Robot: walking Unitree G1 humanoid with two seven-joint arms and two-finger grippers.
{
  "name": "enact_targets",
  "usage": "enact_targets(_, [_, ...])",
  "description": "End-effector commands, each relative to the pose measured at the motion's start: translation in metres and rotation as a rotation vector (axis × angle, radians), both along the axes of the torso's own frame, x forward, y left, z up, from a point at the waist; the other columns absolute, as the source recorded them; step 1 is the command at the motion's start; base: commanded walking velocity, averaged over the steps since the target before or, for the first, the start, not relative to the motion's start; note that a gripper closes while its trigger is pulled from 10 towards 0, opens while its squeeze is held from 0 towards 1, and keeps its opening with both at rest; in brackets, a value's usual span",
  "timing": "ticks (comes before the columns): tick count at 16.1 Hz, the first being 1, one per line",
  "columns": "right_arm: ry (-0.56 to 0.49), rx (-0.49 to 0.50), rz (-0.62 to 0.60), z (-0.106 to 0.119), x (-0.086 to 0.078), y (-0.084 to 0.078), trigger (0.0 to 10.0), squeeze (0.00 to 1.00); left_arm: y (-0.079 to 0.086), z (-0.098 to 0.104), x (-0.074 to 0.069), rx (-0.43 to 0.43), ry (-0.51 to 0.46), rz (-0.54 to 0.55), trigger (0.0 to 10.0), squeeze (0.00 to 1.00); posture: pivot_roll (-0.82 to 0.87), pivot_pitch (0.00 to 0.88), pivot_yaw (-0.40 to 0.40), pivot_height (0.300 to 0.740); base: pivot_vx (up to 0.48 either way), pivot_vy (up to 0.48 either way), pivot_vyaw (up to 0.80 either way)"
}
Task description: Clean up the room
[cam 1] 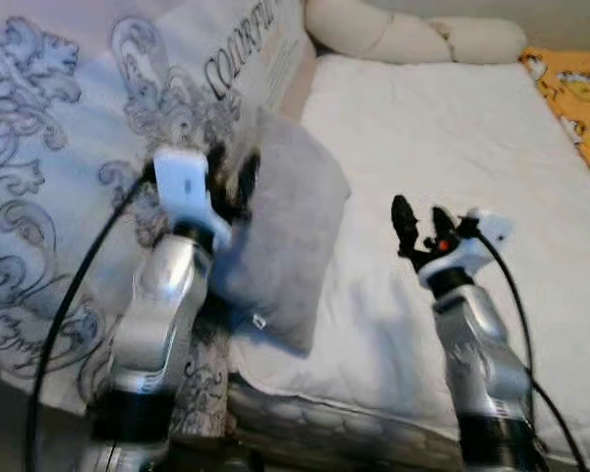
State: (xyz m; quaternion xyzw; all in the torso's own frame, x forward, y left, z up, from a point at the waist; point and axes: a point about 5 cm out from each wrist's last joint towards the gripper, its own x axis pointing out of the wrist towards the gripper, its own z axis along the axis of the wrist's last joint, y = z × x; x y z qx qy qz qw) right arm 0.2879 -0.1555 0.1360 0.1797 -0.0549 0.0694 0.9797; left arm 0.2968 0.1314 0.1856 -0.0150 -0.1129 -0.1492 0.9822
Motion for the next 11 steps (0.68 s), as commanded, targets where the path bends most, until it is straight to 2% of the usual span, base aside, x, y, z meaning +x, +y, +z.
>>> enact_targets(1, [-0.034, -0.055, -0.017, 0.01, -0.006, 0.0, 10.0, 0.0, -0.004, 0.002, -0.007, 0.049, -0.015, -0.023, 10.0, 0.0, 0.0, 0.0, 0.021, 0.74, 0.0, 0.0, 0.0])
enact_targets(2, [-0.062, -0.079, -0.025, 0.013, -0.01, -0.001, 10.0, 0.0, -0.004, 0.001, -0.011, 0.078, -0.023, -0.022, 10.0, 0.0, 0.0, 0.0, 0.019, 0.74, 0.0, 0.0, 0.0])
enact_targets(5, [0.025, -0.141, 0.045, 0.012, -0.024, 0.009, 10.0, 0.0, -0.009, 0.005, -0.023, 0.143, -0.039, -0.019, 10.0, 0.0, -0.01, 0.0, 0.013, 0.74, 0.0, 0.0, 0.0])
enact_targets(8, [0.058, -0.21, 0.017, 0.01, -0.03, 0.009, 10.0, 0.0, -0.008, 0.001, -0.026, 0.127, -0.001, -0.007, 10.0, 0.0, -0.01, 0.0, 0.015, 0.74, 0.0, -0.437, 0.0])
enact_targets(11, [0.089, -0.25, 0.01, 0.012, -0.032, 0.008, 10.0, 0.0, 0.002, -0.013, -0.029, 0.109, 0.08, 0.051, 10.0, 0.0, -0.02, 0.0, 0.013, 0.74, 0.0, -0.464, 0.0])
